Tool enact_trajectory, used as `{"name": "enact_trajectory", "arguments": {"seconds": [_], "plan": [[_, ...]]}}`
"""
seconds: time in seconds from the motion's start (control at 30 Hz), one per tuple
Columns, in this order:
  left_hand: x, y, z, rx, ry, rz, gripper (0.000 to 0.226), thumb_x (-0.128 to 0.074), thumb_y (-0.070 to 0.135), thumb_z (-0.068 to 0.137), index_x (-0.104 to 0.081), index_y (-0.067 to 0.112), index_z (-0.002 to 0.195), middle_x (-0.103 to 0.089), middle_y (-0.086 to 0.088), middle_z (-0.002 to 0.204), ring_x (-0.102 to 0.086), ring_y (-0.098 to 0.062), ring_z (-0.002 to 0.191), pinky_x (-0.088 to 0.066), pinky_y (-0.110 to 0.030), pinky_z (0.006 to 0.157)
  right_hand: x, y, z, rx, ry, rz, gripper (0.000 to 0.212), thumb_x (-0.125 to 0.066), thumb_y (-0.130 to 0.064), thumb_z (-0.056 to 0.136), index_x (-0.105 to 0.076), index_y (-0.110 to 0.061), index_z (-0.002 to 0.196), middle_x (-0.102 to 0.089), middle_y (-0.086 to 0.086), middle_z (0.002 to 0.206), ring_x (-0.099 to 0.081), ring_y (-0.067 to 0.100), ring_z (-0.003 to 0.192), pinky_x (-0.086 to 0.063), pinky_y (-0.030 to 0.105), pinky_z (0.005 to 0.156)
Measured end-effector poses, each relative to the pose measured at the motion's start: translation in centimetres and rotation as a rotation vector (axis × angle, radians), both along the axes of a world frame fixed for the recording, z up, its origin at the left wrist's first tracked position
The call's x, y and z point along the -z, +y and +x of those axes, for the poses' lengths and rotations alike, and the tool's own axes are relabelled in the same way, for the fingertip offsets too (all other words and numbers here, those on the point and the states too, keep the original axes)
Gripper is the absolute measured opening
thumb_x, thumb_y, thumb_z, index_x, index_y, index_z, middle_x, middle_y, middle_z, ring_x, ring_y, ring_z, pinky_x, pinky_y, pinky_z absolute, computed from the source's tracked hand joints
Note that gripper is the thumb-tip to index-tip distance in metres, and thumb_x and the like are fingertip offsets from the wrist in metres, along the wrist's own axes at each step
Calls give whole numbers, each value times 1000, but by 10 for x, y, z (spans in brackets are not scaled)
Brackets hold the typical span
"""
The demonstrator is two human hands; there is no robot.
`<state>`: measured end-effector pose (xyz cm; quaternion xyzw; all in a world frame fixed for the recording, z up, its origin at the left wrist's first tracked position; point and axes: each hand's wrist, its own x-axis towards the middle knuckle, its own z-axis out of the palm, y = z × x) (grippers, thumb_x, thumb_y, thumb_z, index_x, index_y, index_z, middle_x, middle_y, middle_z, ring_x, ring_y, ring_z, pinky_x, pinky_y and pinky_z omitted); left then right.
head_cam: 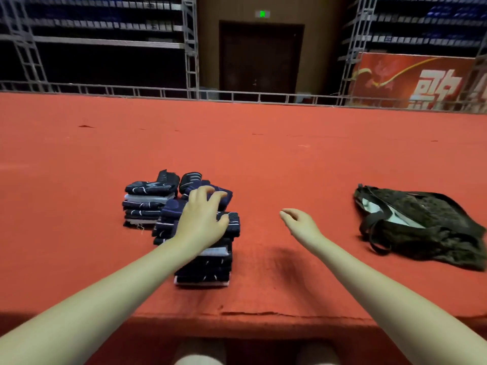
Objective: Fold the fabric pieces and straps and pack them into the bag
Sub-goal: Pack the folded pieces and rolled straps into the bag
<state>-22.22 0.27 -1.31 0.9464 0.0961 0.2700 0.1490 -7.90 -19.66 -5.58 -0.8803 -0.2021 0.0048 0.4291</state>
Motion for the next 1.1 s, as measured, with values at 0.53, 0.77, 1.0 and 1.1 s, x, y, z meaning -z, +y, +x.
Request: {"name": "enact_trajectory", "arguments": {"seconds": [0.53, 0.77, 1.0, 1.1], "plan": [[51, -258, 203, 292, 318, -782, 42, -45, 17, 94, -42, 13, 136, -58, -3, 107, -56, -18, 95, -29, -16, 66, -7, -294, 131, 588, -330, -328, 26, -46, -25, 91, -63, -12, 76, -61, 9, 89, -52, 34, 101, -45, 40, 70], [72, -314, 317, 237, 443, -1021, 50, -45, 29, 92, -38, 12, 139, -51, -10, 133, -54, -31, 117, -46, -38, 97, 30, -339, 212, 610, 5, -275, 47, -44, -32, 98, -45, -6, 137, -46, 23, 137, -40, 39, 129, -34, 43, 103], [113, -352, 351, 343, 324, -1308, 24, -52, 11, 88, -62, 13, 110, -69, -6, 105, -65, -17, 86, -53, -25, 70, 78, -330, 200, 654, -89, -23, 36, -39, -18, 100, -54, -10, 132, -55, 10, 136, -48, 28, 126, -36, 32, 98], [119, -342, 344, 319, 236, -1353, 32, -44, 11, 89, -60, 17, 116, -67, -3, 110, -63, -19, 101, -52, -34, 89, 76, -330, 195, 642, -39, 54, 36, -46, -21, 99, -55, -9, 132, -56, 7, 135, -49, 25, 126, -35, 29, 97]]}}
